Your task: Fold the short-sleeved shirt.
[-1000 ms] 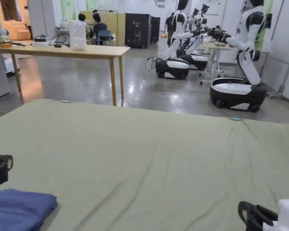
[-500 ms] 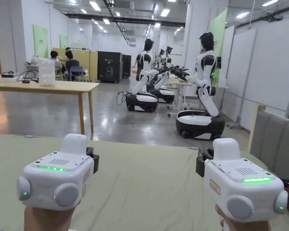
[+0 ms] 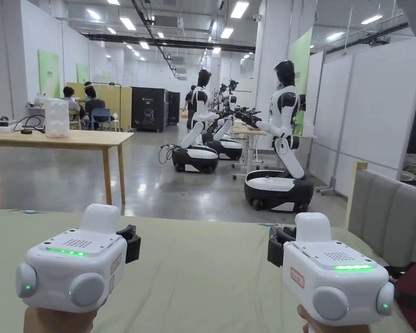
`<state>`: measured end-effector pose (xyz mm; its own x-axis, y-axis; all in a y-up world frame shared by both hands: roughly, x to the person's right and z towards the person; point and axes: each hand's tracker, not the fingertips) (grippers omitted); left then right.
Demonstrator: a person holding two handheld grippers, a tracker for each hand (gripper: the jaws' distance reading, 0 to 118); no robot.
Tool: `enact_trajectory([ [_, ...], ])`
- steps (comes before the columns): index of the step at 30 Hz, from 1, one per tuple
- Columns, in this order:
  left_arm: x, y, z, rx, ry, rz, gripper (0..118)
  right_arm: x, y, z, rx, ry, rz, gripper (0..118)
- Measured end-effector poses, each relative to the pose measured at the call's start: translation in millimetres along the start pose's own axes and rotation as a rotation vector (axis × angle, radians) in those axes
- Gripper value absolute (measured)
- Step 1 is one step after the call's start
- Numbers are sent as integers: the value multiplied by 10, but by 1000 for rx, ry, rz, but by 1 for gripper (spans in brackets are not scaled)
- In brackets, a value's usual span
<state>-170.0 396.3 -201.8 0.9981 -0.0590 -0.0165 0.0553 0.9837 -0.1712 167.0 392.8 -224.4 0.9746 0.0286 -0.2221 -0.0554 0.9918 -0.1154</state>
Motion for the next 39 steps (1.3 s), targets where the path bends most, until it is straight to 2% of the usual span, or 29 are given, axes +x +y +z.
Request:
enact_trajectory([
  [3,22,3,-3,2,-6,-1,74,3,2,-2,4,-2,-10,68],
  [4,56,25,43,1,-10,-2,80,6,4,-5,4,-3,-12,81],
  [6,71,27,51,5,-9,-7,81,8,3,-2,6,0,-13,94],
  [9,50,34,51,17,-6,3,108,10,6,-18,11,-20,-1,118],
  [13,48,64,84,37,-15,17,118,-18,27,26,22,-24,-1,118],
  [17,35,93,97,45,-19,26,118,-68,84,-9,-26,-40,1,118],
  [22,57,119,137,47,-27,33,118,-134,91,-6,-64,-10,23,118],
  [26,70,113,164,40,-31,42,118,-173,128,25,-77,-21,-23,118],
  [30,66,90,161,35,-33,42,118,-141,179,62,-98,9,-85,118],
  [39,51,70,203,34,-33,57,118,-218,259,108,-101,-71,-76,118],
])
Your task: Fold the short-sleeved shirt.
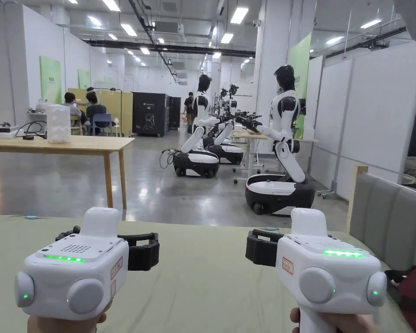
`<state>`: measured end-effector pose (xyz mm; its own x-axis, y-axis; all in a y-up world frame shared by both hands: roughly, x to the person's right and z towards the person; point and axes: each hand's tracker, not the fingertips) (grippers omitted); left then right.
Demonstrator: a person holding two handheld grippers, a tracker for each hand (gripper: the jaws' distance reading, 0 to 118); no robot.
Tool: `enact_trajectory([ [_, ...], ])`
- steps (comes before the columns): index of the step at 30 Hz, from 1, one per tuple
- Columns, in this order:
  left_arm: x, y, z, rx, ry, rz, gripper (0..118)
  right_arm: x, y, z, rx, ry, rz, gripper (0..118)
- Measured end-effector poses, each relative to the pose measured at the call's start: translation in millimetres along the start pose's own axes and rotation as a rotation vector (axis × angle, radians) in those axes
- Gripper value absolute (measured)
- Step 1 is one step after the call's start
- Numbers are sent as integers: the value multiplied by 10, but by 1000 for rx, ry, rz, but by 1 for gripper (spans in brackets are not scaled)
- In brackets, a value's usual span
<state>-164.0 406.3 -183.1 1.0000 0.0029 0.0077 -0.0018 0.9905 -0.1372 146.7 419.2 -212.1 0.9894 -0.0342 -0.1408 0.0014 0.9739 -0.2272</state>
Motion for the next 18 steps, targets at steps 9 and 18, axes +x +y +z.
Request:
enact_trajectory([
  [9,-11,-10,-21,7,-3,6,118,84,9,-5,5,6,-46,118],
  [18,-18,22,-32,19,-8,16,118,47,1,63,41,-33,16,118],
])
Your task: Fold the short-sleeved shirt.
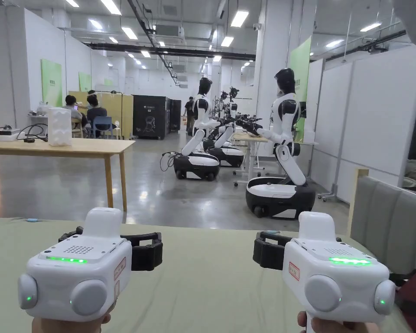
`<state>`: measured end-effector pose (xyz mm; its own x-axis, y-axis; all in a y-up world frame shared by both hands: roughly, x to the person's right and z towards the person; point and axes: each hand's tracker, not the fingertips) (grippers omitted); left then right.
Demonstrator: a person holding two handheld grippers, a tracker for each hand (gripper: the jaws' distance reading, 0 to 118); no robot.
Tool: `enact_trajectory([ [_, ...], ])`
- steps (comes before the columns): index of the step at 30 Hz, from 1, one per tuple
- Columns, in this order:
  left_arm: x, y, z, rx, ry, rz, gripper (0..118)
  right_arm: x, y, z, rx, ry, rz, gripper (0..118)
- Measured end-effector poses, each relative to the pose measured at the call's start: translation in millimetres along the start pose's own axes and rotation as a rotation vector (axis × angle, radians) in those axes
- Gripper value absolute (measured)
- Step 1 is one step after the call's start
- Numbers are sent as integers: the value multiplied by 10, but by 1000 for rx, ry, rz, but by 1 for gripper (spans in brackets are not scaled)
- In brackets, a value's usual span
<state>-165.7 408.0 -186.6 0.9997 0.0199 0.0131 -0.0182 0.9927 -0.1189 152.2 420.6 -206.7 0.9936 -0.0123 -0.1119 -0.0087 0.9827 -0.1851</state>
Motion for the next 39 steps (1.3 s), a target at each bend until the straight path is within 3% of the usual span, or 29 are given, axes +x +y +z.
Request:
enact_trajectory([
  [10,38,52,31,18,-6,-5,118,-102,-16,75,48,-4,85,118],
  [39,78,45,62,21,0,-6,118,-109,-47,30,10,7,50,118],
])
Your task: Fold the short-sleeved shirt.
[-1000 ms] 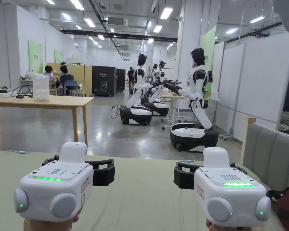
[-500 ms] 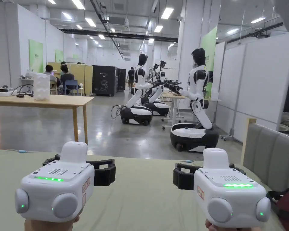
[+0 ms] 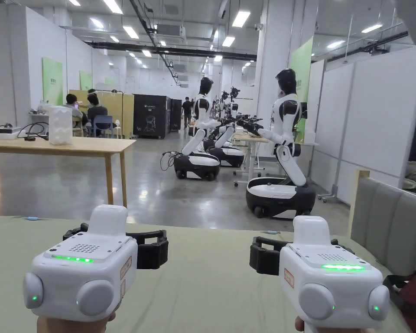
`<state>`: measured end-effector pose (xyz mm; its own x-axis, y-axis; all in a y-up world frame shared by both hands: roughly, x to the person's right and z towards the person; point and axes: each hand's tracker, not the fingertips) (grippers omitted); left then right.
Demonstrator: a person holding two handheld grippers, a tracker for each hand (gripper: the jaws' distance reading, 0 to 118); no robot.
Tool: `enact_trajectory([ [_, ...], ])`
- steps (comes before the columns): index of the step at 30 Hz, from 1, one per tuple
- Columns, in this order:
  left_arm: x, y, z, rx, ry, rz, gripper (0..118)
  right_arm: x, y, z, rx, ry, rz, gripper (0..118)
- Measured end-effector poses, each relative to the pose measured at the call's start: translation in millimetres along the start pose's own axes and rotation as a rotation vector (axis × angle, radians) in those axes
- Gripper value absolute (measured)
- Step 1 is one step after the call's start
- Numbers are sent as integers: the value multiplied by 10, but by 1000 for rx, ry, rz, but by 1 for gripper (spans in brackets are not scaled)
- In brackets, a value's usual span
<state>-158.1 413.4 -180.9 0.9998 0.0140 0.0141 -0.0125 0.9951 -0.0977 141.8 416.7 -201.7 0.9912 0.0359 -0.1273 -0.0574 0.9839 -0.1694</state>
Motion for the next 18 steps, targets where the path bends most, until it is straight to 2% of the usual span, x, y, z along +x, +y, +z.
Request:
enact_trajectory([
  [2,2,-2,4,-1,-2,2,118,10,-31,2,-1,20,-7,118],
  [8,18,-7,19,-1,-2,3,118,-23,-51,-39,-11,-16,0,118],
  [12,14,-14,6,-1,-2,-1,118,-25,-45,-19,-12,-5,-7,118],
  [18,14,-13,17,3,2,1,118,55,-58,-19,17,-13,-60,118],
])
